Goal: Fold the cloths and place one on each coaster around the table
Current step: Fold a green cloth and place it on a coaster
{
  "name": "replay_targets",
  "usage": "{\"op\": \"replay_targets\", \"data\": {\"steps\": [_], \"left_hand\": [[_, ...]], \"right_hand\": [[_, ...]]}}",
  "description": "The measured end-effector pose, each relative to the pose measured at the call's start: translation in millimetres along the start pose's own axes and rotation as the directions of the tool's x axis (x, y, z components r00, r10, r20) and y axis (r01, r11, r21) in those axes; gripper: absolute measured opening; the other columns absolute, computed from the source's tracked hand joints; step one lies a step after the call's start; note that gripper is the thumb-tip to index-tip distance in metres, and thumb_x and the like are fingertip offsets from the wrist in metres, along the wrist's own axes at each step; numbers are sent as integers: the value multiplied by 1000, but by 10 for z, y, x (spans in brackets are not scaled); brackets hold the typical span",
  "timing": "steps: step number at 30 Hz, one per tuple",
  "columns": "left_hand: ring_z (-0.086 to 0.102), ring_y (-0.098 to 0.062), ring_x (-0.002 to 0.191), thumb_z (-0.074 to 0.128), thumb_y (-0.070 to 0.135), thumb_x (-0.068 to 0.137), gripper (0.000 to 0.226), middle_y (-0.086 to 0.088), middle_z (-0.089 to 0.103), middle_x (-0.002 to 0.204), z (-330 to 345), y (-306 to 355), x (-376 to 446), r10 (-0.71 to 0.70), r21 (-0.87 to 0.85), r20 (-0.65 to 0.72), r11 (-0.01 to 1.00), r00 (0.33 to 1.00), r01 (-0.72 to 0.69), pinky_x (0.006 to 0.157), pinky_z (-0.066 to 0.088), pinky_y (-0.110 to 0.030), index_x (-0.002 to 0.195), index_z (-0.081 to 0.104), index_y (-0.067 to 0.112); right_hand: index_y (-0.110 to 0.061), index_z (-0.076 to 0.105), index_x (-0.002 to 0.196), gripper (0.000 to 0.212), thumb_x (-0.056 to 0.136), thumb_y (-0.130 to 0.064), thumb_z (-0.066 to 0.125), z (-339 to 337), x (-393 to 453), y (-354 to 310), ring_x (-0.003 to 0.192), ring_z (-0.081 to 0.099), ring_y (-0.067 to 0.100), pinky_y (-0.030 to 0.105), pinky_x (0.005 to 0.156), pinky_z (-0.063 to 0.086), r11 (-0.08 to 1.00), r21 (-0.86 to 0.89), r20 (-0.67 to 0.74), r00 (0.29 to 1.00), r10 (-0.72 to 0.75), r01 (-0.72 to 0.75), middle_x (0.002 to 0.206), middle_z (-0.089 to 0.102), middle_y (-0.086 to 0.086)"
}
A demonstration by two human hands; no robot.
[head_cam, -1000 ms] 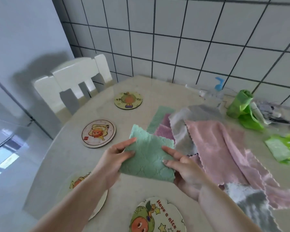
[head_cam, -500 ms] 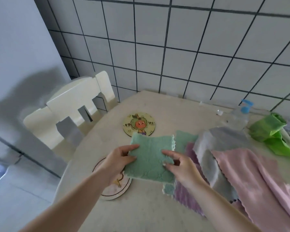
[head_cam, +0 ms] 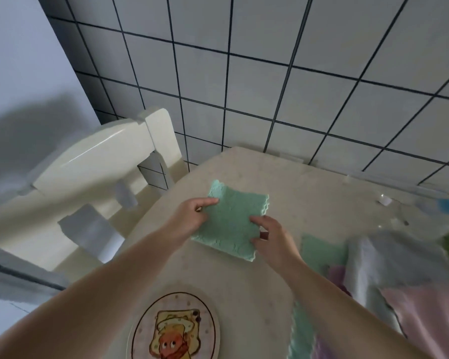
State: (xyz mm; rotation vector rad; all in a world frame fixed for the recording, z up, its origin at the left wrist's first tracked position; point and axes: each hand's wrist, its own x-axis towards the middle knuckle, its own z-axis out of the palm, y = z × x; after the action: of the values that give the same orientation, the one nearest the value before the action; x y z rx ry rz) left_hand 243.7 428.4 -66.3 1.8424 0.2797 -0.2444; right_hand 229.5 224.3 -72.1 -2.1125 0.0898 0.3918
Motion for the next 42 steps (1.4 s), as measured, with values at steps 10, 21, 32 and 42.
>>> {"op": "replay_targets", "data": {"steps": [10,21,32,42], "left_hand": [[46,-17,123,43,-8,84,51,-2,51,135,100,-115,365,83,347,6,934,997,-80,89,30,-10,126,57,14],[36,-28,135,43,25,86,42,-11,46,141,391,-339,482,587,878,288,154,757,-454,107,29,-57,119,61,7],[-6,-15,144,14,60,90,73,-2,-2,158,381,-441,511,214,919,185,307,959,-246,114,-4,-52,148,4,18],[23,-13,141,37,33,89,49,4,37,146,1060,-184,-672,439,656,316,539,841,-528,114,6,-49,136,43,21]], "right_hand": [[-25,54,127,53,80,-2,61,70,390,210,103,62,18,34,94,49,999,-5,47,998,51,-51,122,61,2],[-28,15,148,61,92,-50,32,229,478,127,145,-6,18,45,116,-1,636,-733,101,964,-246,239,158,-5,1],[-28,0,148,71,90,-62,23,243,458,289,144,-9,18,51,115,-3,616,-768,133,985,-112,174,157,-9,-3],[-31,23,145,77,76,-64,19,-330,-892,572,144,8,14,42,116,8,774,-599,9,969,-248,204,156,13,-4]]}}
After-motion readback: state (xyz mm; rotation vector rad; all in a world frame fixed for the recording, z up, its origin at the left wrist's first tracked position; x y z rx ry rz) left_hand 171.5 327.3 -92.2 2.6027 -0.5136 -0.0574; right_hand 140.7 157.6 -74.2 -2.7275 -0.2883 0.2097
